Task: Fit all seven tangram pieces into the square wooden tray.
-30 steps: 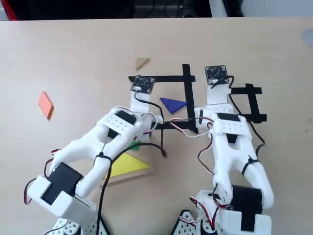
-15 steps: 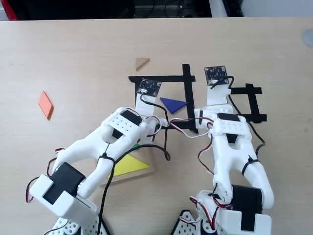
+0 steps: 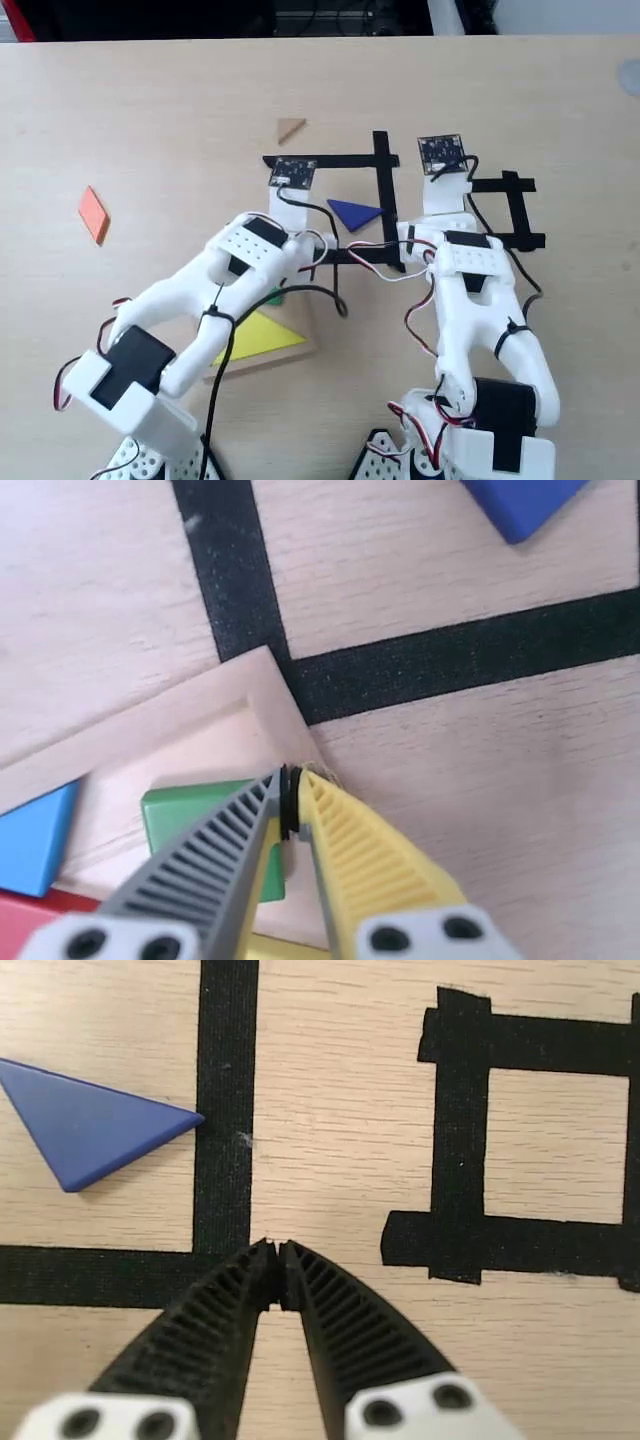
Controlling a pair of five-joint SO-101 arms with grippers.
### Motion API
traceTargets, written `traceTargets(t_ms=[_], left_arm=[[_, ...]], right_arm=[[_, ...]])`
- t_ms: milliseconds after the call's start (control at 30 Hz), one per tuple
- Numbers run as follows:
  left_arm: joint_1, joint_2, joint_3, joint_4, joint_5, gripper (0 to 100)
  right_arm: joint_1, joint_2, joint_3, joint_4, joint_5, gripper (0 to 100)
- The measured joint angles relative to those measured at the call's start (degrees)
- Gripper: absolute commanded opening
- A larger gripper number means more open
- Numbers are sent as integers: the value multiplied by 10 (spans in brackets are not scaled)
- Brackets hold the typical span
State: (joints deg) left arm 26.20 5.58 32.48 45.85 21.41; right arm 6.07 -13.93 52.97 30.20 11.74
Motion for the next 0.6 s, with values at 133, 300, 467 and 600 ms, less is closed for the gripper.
traceTargets(t_ms=[133,300,467,600], left_arm=[[0,5,-6,4,0,46],[-11,13,-4,68,-3,46],[-15,13,-4,94,-32,46],[-24,13,-4,106,-67,46]], right_arm=[[0,0,0,0,0,11],[0,0,0,0,-1,11],[0,0,0,0,-1,11],[0,0,0,0,-1,11]])
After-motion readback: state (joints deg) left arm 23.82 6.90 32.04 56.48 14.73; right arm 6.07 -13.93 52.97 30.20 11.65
